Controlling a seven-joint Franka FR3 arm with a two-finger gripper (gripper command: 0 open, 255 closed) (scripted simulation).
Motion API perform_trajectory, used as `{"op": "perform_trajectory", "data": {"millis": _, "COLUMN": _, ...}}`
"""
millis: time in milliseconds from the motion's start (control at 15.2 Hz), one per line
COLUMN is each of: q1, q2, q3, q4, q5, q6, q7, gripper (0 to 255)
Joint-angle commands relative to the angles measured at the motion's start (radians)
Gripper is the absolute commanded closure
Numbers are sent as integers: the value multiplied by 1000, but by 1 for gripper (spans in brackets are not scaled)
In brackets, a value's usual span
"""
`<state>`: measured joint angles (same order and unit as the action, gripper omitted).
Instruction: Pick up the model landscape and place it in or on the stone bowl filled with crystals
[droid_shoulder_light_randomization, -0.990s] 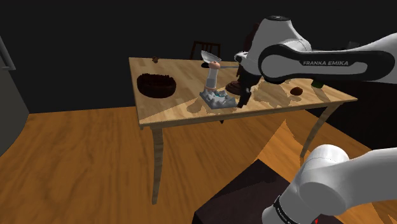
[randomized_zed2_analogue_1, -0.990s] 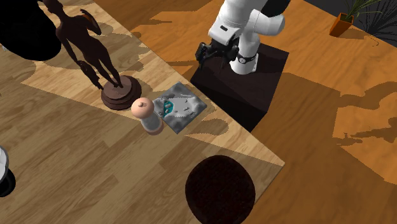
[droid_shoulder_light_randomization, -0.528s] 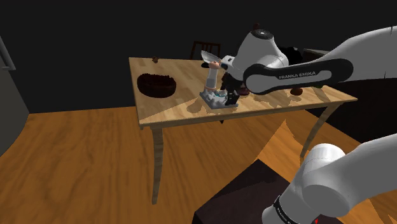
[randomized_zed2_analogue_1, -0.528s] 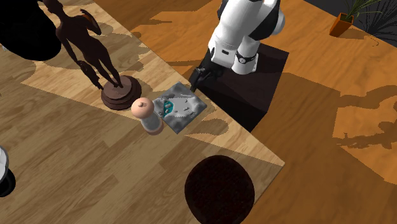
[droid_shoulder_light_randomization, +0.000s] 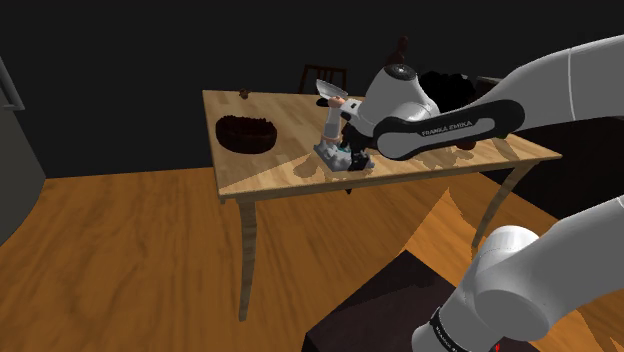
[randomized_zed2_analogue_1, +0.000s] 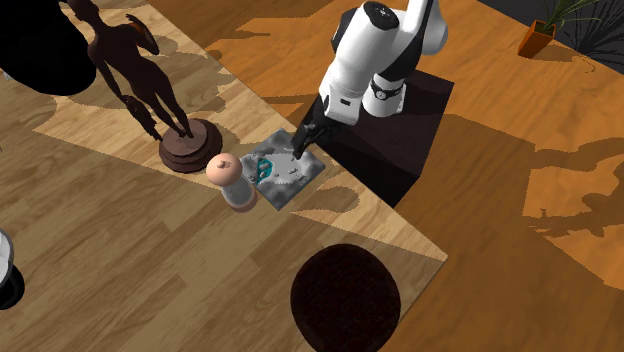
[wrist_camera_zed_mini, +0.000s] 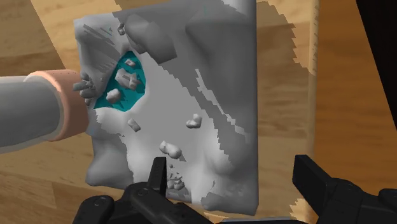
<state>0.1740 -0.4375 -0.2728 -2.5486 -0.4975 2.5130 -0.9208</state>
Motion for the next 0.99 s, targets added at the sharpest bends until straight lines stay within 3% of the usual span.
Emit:
{"op": "perform_trajectory", "data": {"millis": 0, "q1": -2, "q2": 9, "q3": -3, "q4": -3, "q5": -3, "q6": 13, "q7": 2, "gripper": 0}}
{"op": "perform_trajectory", "data": {"millis": 396, "q1": -2, "q2": 9, "q3": -3, "q4": -3, "q5": -3, "q6": 13, "q7": 2, "gripper": 0}}
{"op": "perform_trajectory", "data": {"millis": 462, "q1": -2, "q2": 9, "q3": -3, "q4": -3, "q5": -3, "q6": 13, "q7": 2, "gripper": 255}}
{"op": "perform_trajectory", "data": {"millis": 924, "q1": -2, "q2": 9, "q3": -2, "q4": -3, "q5": -3, "q6": 13, "q7": 2, "gripper": 255}}
